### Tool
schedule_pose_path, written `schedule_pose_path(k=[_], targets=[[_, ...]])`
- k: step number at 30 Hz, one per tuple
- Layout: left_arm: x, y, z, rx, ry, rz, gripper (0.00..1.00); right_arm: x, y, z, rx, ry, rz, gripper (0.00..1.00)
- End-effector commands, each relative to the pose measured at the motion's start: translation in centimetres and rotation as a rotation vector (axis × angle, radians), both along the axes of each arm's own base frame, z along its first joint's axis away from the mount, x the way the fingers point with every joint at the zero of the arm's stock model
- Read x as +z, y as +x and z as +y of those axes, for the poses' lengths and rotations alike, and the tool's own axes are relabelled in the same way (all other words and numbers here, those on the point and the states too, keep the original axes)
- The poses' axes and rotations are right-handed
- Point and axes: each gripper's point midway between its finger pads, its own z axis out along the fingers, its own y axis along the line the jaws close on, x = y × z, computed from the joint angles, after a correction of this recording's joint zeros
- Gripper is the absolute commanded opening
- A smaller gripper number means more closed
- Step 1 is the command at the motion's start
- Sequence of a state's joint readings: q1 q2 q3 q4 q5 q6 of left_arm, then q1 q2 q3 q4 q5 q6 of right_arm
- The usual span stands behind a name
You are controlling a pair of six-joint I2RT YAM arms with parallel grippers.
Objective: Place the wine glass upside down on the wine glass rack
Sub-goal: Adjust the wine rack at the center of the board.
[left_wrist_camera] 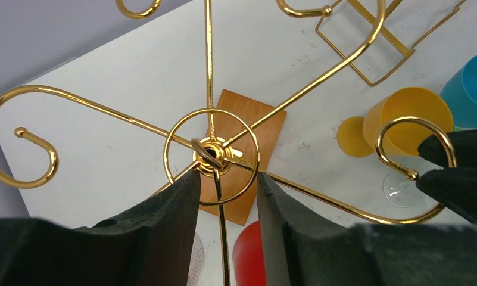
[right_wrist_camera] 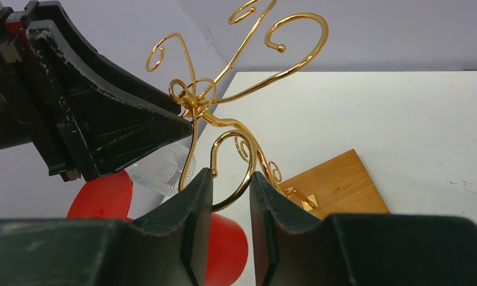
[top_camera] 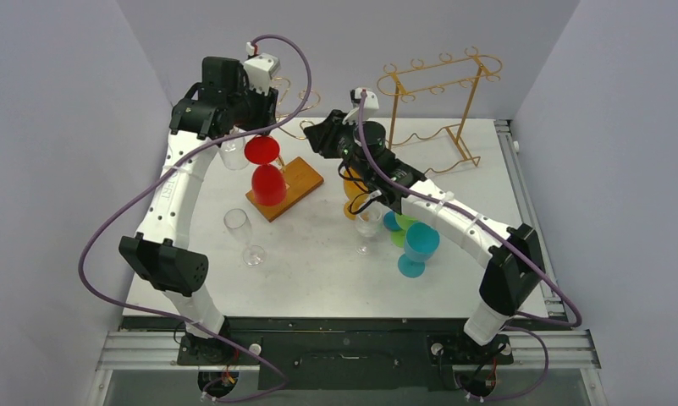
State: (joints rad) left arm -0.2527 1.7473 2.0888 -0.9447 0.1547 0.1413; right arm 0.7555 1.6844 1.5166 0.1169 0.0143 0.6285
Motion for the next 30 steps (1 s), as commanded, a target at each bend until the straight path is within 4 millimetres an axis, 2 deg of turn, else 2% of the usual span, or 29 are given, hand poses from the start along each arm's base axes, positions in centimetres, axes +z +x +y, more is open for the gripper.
schedule_pose_path(k=[1,6,15,20,23,30], targets=[[3.4,0.1,0.0,0.005,-0.031,-0.116,0.35,-1.3,-1.9,-0.4,-0.058,-0.028,0.003,0.0],[3.5,0.5,0.0,0.004,-0.031,-0.127,0.28,-1.9,-2.3,-0.5,-0.084,-0.014,0.018,0.0],[4.1,1.6,-0.5,-0.006,-0.04,-0.142,0.25,-2.3,-4.4,0.7,-0.067,-0.022,0.027,0.0],[3.5,2.0,-0.6,-0.006,-0.029,-0.129,0.23,-2.9,-5.4,1.7,-0.042,-0.015,0.049,0.02],[3.3,2.0,-0.6,-0.01,-0.026,-0.122,0.23,-3.0,-5.3,1.7,-0.043,-0.024,0.06,0.11],[3.6,1.2,-1.1,-0.043,-0.021,-0.134,0.24,-1.7,-2.6,-1.5,-0.099,0.002,0.069,0.31]])
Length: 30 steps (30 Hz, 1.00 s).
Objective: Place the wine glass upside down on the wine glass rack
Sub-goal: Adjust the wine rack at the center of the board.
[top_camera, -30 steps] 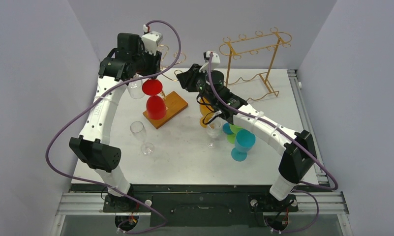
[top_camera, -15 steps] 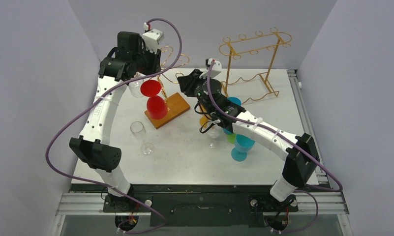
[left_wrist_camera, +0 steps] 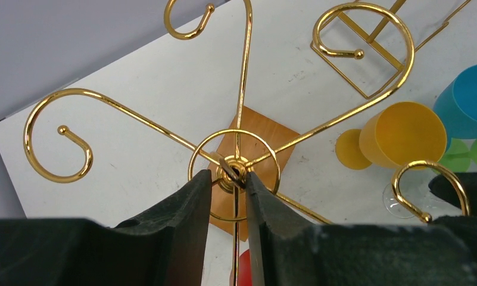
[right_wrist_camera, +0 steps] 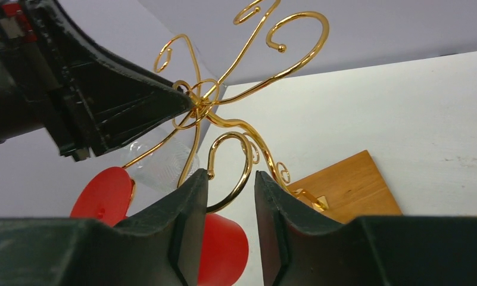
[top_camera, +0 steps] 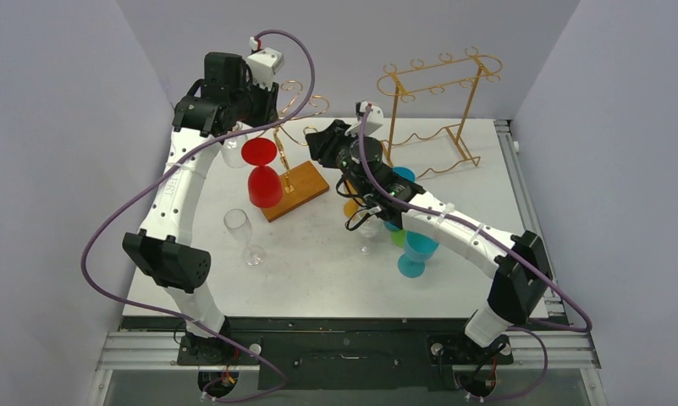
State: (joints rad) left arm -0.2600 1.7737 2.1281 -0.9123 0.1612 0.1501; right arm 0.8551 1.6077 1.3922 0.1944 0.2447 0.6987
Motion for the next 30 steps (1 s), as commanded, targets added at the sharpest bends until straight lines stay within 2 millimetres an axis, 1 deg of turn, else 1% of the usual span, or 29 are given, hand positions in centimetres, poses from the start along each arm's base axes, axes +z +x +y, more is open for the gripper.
schedule_pose_path(k=[1,2,5,8,11,14,16,20,26,30], targets=[[2.8,0.0,-0.5,-0.03,-0.018,-0.092,0.26,-1.5,0.2,-1.6,0.033,-0.069,0.059,0.34],[3.0,0.0,-0.7,-0.035,-0.023,-0.097,0.28,-1.3,0.3,-1.9,0.035,-0.069,0.055,0.36],[3.9,-0.2,-1.2,-0.049,-0.046,-0.116,0.39,-0.5,0.7,-2.8,0.044,-0.07,0.041,0.44],[5.1,-0.3,-1.2,-0.039,-0.074,-0.141,0.5,0.3,1.1,-3.7,0.049,-0.073,0.028,0.54],[5.8,-0.4,-1.1,-0.021,-0.088,-0.157,0.56,1.2,1.7,-4.4,0.056,-0.074,0.011,0.61],[5.5,-0.5,-1.1,-0.019,-0.091,-0.146,0.56,2.2,2.8,-5.1,0.055,-0.069,-0.003,0.65],[5.2,-0.6,-1.2,-0.016,-0.097,-0.137,0.56,3.0,3.3,-4.8,0.089,-0.049,-0.014,0.65],[4.5,-0.6,-1.4,-0.027,-0.098,-0.123,0.54,3.7,5.3,-4.5,0.122,-0.018,-0.012,0.65],[3.5,-0.7,-1.8,-0.056,-0.093,-0.109,0.47,4.0,7.6,-3.4,0.159,0.022,0.0,0.63],[3.2,-0.8,-2.0,-0.073,-0.095,-0.112,0.44,3.2,8.8,-2.7,0.17,0.035,0.025,0.56]])
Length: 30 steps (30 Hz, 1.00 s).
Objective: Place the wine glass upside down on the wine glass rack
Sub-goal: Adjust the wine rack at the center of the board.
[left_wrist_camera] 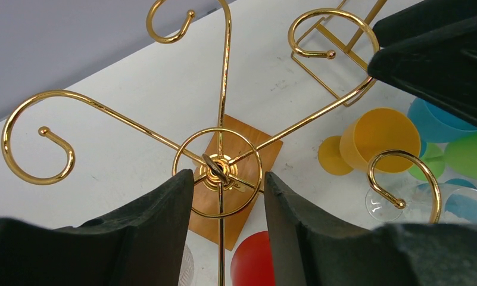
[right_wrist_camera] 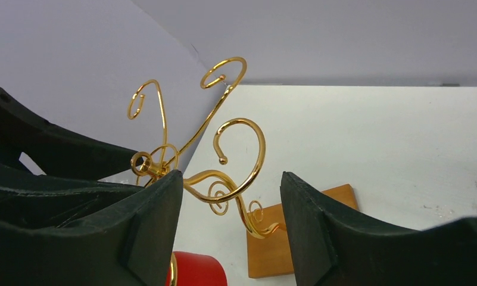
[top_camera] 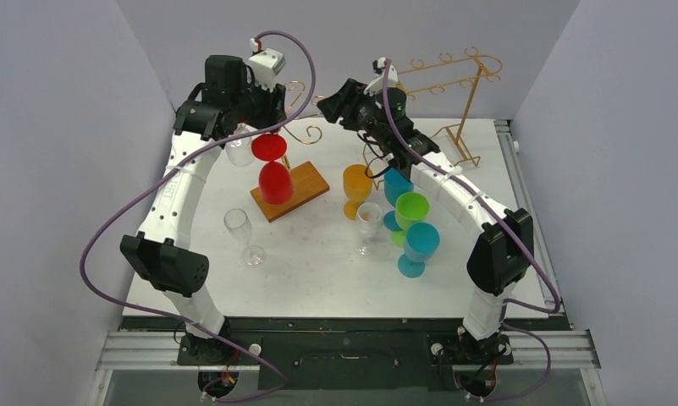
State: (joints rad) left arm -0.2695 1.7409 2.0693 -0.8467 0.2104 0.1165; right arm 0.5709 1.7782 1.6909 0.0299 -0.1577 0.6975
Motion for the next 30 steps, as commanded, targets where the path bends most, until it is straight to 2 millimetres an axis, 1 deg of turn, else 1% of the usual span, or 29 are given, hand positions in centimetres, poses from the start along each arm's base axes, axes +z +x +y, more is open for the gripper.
schedule_pose_path(k=[1,4,5,8,10,14,18,22,25,26,30], targets=[[2.8,-0.4,-0.6,-0.04,-0.034,-0.094,0.43,1.2,0.5,1.3,0.051,0.053,-0.002,0.54],[2.6,-0.5,-0.7,-0.05,-0.03,-0.094,0.41,0.8,1.1,1.6,0.052,0.073,0.011,0.46],[2.6,-0.5,-0.7,-0.052,-0.028,-0.097,0.4,0.8,1.3,1.6,0.053,0.081,0.013,0.4],[2.3,-0.3,-0.7,-0.052,-0.022,-0.1,0.35,0.8,1.5,1.6,0.049,0.112,0.014,0.27],[2.2,0.0,-0.6,-0.043,-0.018,-0.102,0.32,1.0,1.5,1.5,0.042,0.123,0.008,0.2],[1.6,0.7,-0.3,-0.021,-0.003,-0.097,0.24,1.3,1.1,1.0,0.021,0.124,-0.003,0.1],[1.3,1.7,0.2,0.015,0.006,-0.094,0.19,1.1,0.3,0.7,-0.001,0.108,-0.009,0.01],[1.9,2.8,0.5,0.037,0.003,-0.099,0.15,0.4,-0.7,0.8,-0.014,0.097,0.007,0.0],[1.8,3.5,0.6,0.049,0.005,-0.083,0.13,-0.2,-1.2,0.6,-0.032,0.091,0.026,0.0],[2.0,3.7,0.7,0.053,0.002,-0.084,0.13,-0.3,-1.5,0.5,-0.036,0.087,0.028,0.0],[1.7,4.3,0.6,0.053,0.003,-0.08,0.13,-0.8,-2.7,0.5,-0.05,0.072,0.045,0.0]])
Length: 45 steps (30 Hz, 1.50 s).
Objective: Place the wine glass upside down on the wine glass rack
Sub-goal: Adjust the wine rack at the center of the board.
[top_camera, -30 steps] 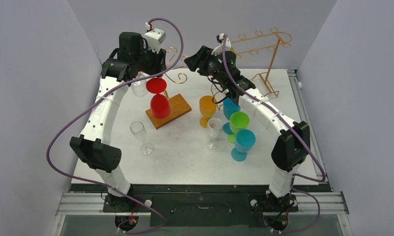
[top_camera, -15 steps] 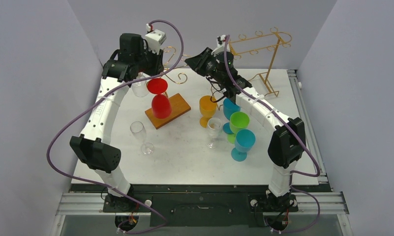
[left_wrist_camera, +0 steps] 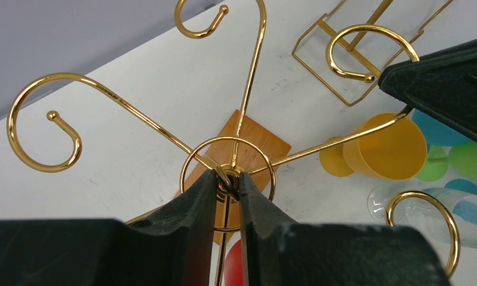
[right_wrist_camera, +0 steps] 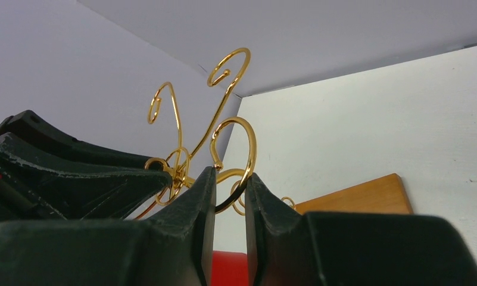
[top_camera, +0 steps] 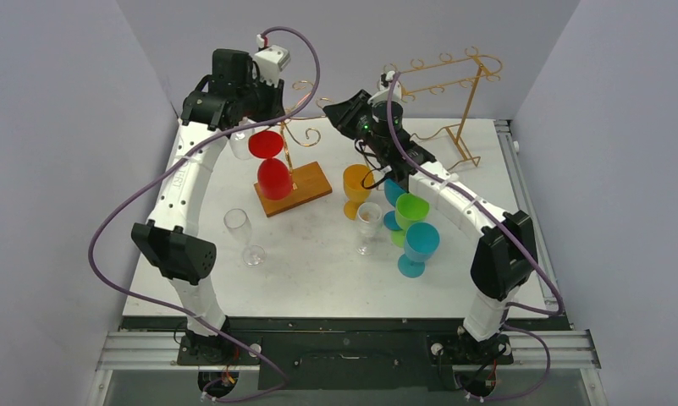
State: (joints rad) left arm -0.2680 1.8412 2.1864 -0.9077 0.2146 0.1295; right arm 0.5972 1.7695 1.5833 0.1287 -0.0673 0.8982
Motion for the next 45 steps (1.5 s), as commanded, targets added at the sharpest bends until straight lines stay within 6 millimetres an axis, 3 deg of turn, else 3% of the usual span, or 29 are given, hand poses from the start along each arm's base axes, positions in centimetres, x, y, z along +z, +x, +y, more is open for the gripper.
schedule_pose_path(k=[1,7,14,22,34,45], targets=[[2.6,2.8,1.0,0.059,-0.014,-0.116,0.13,0.8,-2.9,-0.1,0.022,-0.095,-0.058,0.0],[2.3,3.4,0.8,0.052,-0.008,-0.114,0.13,-0.8,-4.3,0.5,0.031,-0.084,0.0,0.0],[2.3,4.2,0.7,0.049,0.0,-0.12,0.13,-1.1,-5.8,2.3,0.077,-0.102,0.028,0.0],[1.6,4.6,0.3,0.037,0.004,-0.109,0.13,-3.4,-8.2,3.6,0.107,-0.103,0.077,0.0],[1.4,4.6,-0.1,0.027,0.005,-0.11,0.13,-3.4,-11.7,5.4,0.14,-0.089,0.082,0.0],[1.6,4.4,-1.0,0.002,0.002,-0.121,0.13,-5.2,-13.7,6.2,0.186,-0.113,0.12,0.0]])
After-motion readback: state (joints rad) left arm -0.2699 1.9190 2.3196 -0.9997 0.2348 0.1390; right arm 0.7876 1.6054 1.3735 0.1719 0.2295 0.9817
